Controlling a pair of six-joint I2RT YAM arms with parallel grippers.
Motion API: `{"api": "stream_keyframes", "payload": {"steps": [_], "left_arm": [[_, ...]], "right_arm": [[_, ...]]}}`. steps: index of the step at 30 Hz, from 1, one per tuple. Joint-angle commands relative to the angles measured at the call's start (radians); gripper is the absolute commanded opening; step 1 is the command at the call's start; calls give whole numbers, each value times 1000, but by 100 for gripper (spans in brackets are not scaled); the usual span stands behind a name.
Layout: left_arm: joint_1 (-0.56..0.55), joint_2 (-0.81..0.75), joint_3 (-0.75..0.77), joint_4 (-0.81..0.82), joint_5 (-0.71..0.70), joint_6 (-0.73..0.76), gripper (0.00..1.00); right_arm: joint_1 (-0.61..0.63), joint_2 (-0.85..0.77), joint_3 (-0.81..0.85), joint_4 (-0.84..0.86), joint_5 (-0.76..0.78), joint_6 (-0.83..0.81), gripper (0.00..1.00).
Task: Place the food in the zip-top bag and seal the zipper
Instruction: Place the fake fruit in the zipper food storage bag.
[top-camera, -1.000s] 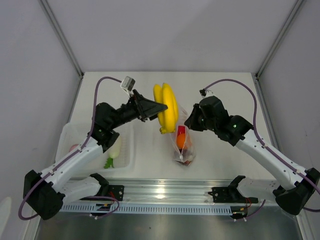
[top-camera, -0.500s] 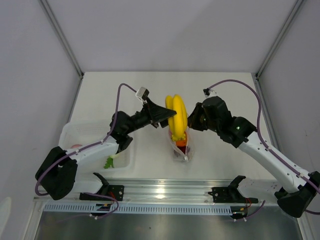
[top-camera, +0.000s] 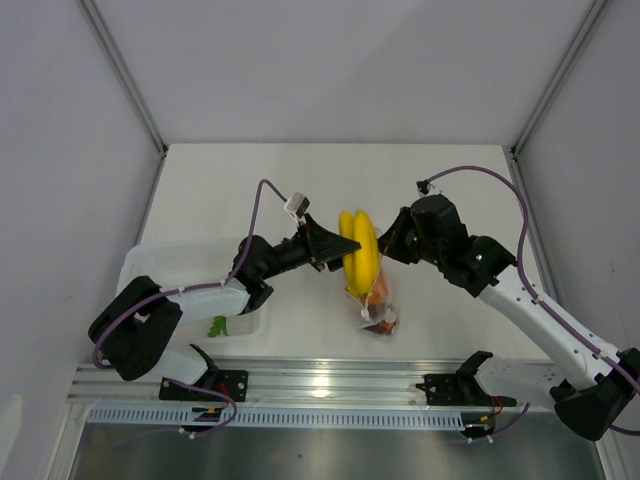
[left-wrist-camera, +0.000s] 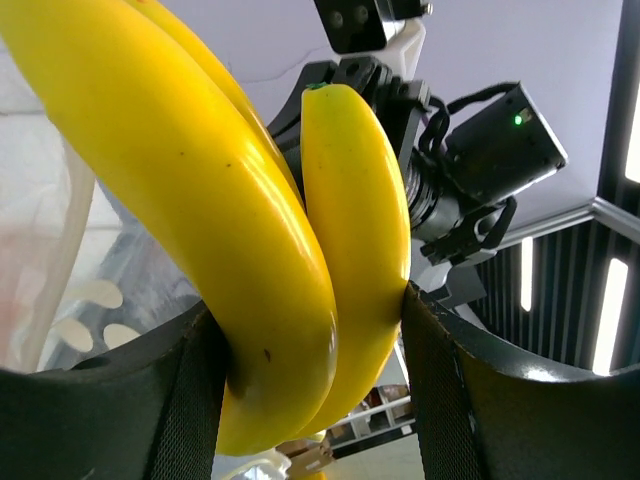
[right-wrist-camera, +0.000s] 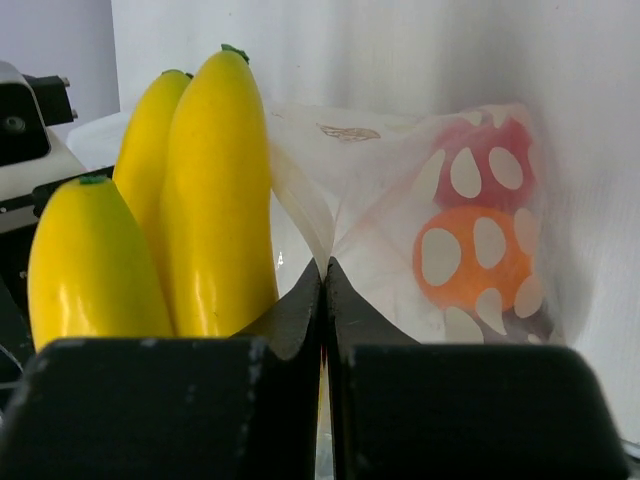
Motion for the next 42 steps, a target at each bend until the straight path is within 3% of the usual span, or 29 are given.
{"api": "stream_keyframes", "payload": {"steps": [1,10,13,16,19,25,31,42], "left_arm": [[-30,5,-19,147,42,79,1],[-36,-39,-31,23,84,234,1],[-39,-99,-30,-110,55,321,1],[-48,-180,-4,-374,7,433,1],[-62,-209,9,-431,-8,469,1],[-83,-183,67,-623,-20,459,1],[-123,-168,200,-968,-120,504,0],[-211,-120,427,-1486,-396,677,1]], "right_arm": [[-9,-31,0,50,-18,51,0],[-34,-40,-3,44,-58,50,0],[-37,-48,5,41,-62,50,0],[-49,-56,6,47,-65,53,0],[-56,-57,6,62,-102,61,0],[-57,-51,2,79,-116,74,0],[-62,-59,-8,82,-102,68,0],[-72,-25,-3,82,-107,42,0]]}}
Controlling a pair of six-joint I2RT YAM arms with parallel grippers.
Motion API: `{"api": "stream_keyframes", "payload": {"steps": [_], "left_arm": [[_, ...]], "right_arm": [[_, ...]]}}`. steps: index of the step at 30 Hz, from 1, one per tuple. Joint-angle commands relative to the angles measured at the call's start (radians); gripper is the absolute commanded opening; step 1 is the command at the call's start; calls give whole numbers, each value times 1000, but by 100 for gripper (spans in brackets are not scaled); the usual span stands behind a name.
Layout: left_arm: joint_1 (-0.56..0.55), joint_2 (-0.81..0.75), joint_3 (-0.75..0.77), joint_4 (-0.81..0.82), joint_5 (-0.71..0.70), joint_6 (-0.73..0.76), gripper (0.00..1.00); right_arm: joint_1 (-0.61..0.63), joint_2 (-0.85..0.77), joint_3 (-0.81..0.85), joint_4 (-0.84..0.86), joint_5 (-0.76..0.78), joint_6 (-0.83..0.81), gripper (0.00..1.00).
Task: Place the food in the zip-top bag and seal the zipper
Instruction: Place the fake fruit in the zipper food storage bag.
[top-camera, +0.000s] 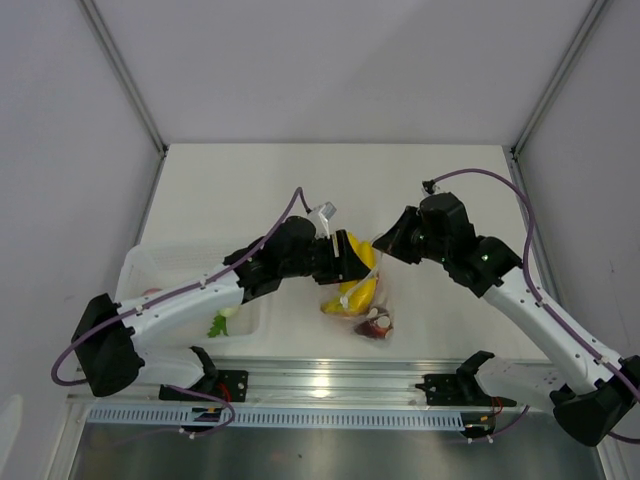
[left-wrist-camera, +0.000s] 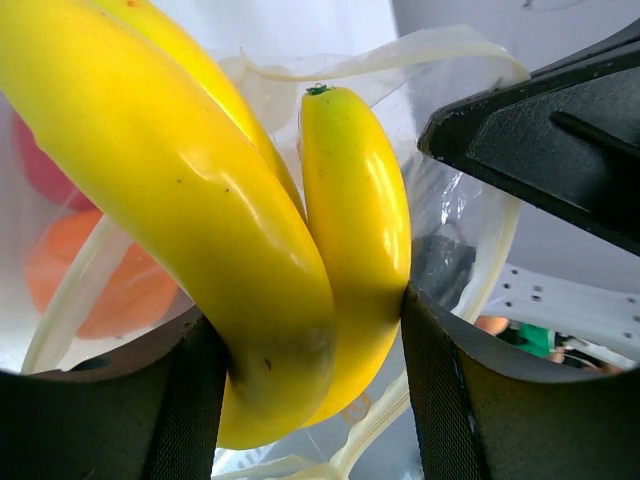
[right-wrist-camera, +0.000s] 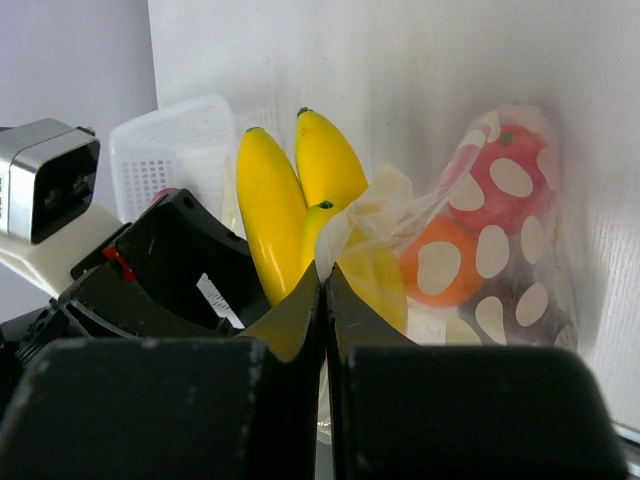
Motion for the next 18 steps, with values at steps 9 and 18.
{"api": "stream_keyframes", "payload": {"steps": [9,18], "left_arm": [[-106,60,192,-366,-283,147,40],[-112,-44,270,-414,-384,314,99]], "right_arm": [[-21,16,28,64,-8,-35,0],[-42,4,31,35,-33,-64,0]]}}
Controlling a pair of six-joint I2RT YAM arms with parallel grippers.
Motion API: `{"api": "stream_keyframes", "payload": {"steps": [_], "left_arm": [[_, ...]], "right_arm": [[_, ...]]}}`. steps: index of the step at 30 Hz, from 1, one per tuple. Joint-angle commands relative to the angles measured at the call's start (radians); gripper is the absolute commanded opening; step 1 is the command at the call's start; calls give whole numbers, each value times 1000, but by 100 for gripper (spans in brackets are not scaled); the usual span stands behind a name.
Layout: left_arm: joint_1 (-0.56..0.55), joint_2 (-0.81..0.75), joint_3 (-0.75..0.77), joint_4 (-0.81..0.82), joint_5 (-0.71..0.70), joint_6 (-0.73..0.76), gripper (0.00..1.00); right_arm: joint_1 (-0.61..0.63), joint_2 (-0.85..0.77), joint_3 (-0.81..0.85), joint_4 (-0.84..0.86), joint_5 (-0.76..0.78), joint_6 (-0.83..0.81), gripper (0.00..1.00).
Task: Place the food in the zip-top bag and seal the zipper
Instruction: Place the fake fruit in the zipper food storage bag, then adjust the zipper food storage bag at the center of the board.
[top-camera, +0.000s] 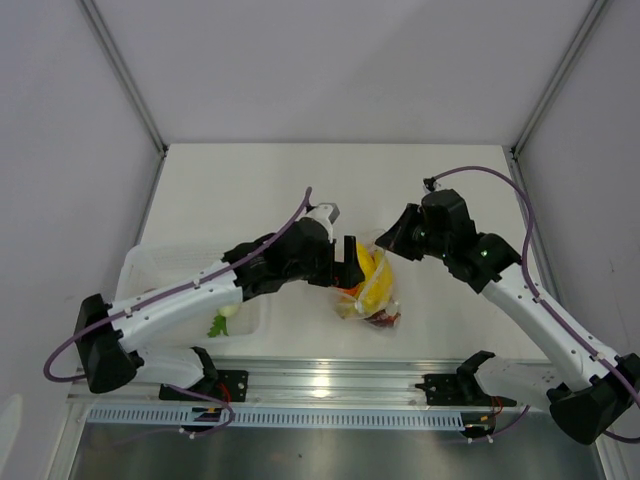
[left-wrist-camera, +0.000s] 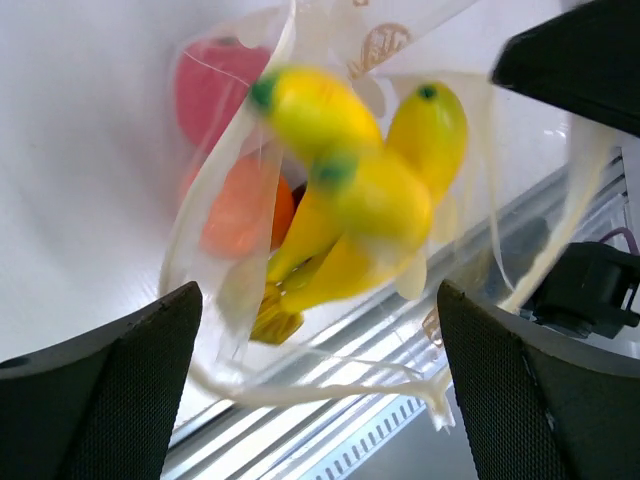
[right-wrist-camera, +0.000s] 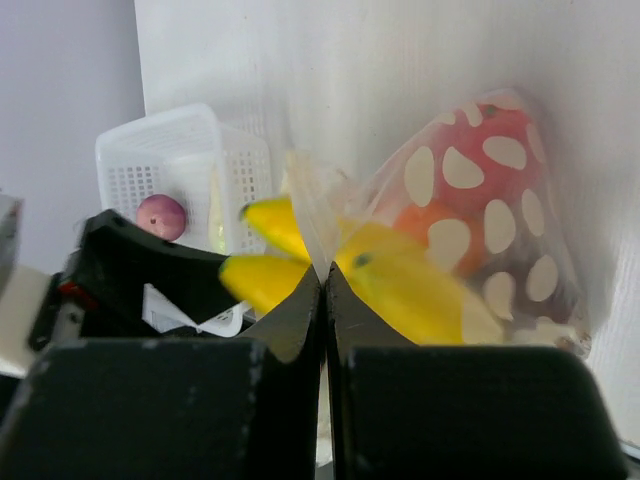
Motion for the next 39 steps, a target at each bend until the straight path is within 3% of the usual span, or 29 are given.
{"api": "stream_keyframes", "payload": {"steps": [1,9,17,26,28,29,31,32,34,39], "left_arm": [[-9,-112,84,-37,-88,120,99],[28,-203,74,-62,-125,162,99],[75,-164,-67,7,-39,154,77],[105,-78,-140,87,61,156,72],[106,-48,-140,104,130,157,66],[106,-40,-134,112,144,156,51],[108,-26,-118,118,183,156,34],[108,-25,-103,123,199,157,16],[111,-16,-69,121,238,166,2],[111,1,73,118,331,176,1]], "right_arm": [[-8,-22,30,28,-10,-28,0],[-12,-25,19,25,-58,-49,0],[-14,-36,15,23,-59,-57,0],[-18,-47,-1,29,-67,-58,0],[-20,-45,-4,31,-67,-60,0],[-20,-44,-7,34,-68,-60,0],[-22,-42,-15,40,-68,-63,0],[-23,-39,-22,42,-68,-69,0],[-23,-31,-27,43,-81,-81,0],[-25,9,-28,48,-87,-130,0]]}}
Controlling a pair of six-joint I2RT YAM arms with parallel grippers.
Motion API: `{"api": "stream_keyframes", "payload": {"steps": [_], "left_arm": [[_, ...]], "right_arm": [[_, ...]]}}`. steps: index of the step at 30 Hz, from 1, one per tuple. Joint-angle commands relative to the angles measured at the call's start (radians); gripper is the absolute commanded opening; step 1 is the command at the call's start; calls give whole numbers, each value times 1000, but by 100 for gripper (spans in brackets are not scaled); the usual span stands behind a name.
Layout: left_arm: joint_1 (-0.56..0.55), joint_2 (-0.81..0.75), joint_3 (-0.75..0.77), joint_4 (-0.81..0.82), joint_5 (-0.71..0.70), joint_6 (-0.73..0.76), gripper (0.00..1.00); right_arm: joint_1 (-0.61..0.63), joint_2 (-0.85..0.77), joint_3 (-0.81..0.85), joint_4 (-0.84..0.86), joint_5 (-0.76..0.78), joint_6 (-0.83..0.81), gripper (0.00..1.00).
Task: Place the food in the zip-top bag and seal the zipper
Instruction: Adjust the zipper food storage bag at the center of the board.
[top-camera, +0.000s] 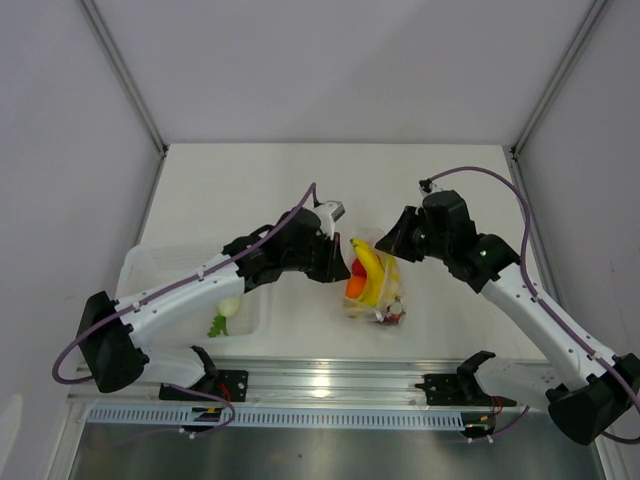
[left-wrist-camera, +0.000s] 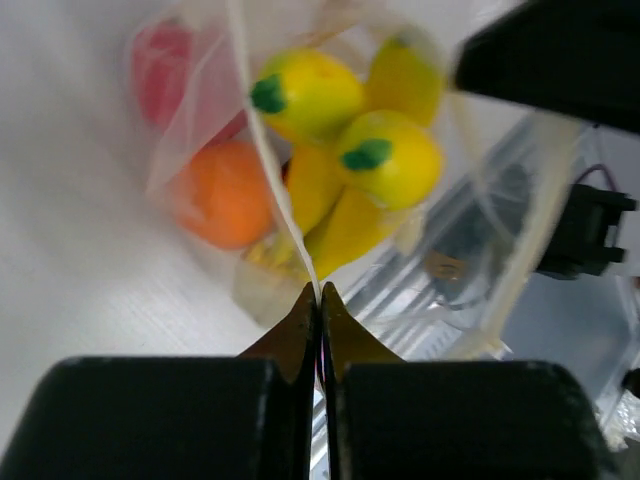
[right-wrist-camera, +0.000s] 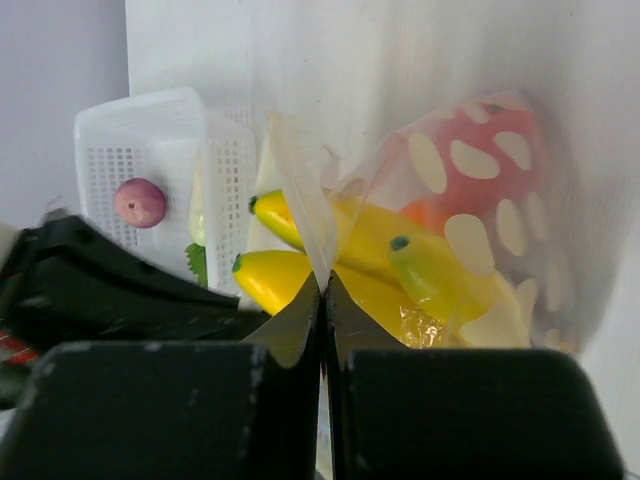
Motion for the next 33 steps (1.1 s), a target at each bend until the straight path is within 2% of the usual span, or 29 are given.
{"api": "stream_keyframes", "payload": {"steps": [1,4,9,14,17,20,22,24,25,27,30,33], "left_arm": [[5,-5,129,75,121,15,1],[-4,-39,178,154,222,-14,1],[-13,-70,211,162,241,-22,1],[-7,-58,136,66,157,-30,1],[2,-90,16,104,149,-60,1],[5,-104,-31,144,132,-83,1],[13,-73,-53,178,117,-82,0],[40,32,-41,172,151,-85,0],[77,57,-27,178,217,-88,1],[77,30,-12,198,212,-96,1],[71,-53,55,187,186,-80,1],[68,-108,82,150,221,-90,0]], "right_arm": [[-4,16,1,35,-17,-60,0],[-4,22,22,20,15,-115,0],[-4,2,65,-17,75,-179,0],[-4,-78,88,-37,52,-140,0],[-4,-113,73,-63,44,-117,0],[-4,-135,24,-59,69,-112,0],[-7,-129,-70,25,87,-126,0],[-11,-61,-101,50,87,-149,0],[-11,-32,-82,27,93,-175,0],[-4,-3,-23,0,95,-195,0],[9,-61,42,-22,101,-202,0],[18,-96,105,-80,80,-193,0]]}}
